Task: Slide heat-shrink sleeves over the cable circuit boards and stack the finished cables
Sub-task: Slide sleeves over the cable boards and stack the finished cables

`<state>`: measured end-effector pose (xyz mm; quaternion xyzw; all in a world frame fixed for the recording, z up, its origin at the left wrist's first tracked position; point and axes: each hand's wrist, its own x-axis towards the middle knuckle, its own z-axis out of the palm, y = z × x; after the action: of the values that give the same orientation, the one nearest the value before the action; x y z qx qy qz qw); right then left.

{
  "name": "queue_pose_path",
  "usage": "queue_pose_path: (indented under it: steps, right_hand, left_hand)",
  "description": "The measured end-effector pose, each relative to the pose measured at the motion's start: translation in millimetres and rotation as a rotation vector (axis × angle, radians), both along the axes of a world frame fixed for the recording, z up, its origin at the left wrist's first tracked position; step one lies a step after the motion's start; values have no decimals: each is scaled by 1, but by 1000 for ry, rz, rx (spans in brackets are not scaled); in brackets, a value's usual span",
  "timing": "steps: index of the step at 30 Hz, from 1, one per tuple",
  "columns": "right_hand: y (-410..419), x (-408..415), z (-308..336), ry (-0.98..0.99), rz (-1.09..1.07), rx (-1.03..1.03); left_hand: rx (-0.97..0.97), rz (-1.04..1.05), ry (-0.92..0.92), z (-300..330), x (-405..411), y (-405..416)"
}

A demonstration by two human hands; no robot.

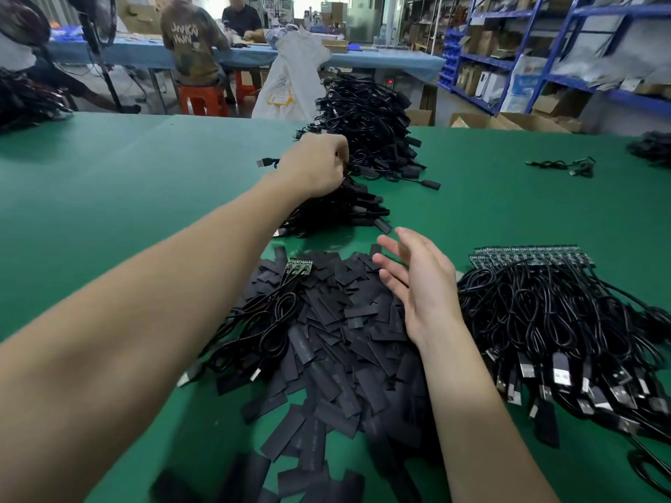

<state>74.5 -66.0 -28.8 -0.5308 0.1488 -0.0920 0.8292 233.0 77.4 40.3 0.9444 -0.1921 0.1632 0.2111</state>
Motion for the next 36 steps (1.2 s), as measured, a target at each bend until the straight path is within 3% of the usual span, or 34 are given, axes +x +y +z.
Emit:
queue_pose_path:
  steps: [4,8,18,20,24,29,36]
  right_hand:
    - [0,2,-3,3,14,-15]
    - [1,5,-6,0,36,-37]
    - [0,5,-4,20,37,-58]
    - [-1,5,-4,20,33,-72]
    - [0,4,-3,23,37,-117]
    - [6,5,-5,28,66,-175]
    - [18,6,-11,-14,124,-393]
  left_hand:
    - [168,-38,-104,-9,33,5]
    - [262,-93,-35,-27,48,10]
    - [-220,23,-304,-40,-27,15]
    - [-273,92,-216,-49,-56,20]
    - [-27,251,257,-68,-92,32]
    - [66,320,333,-72,-106,41]
    - [-139,301,407,-69,-106,47]
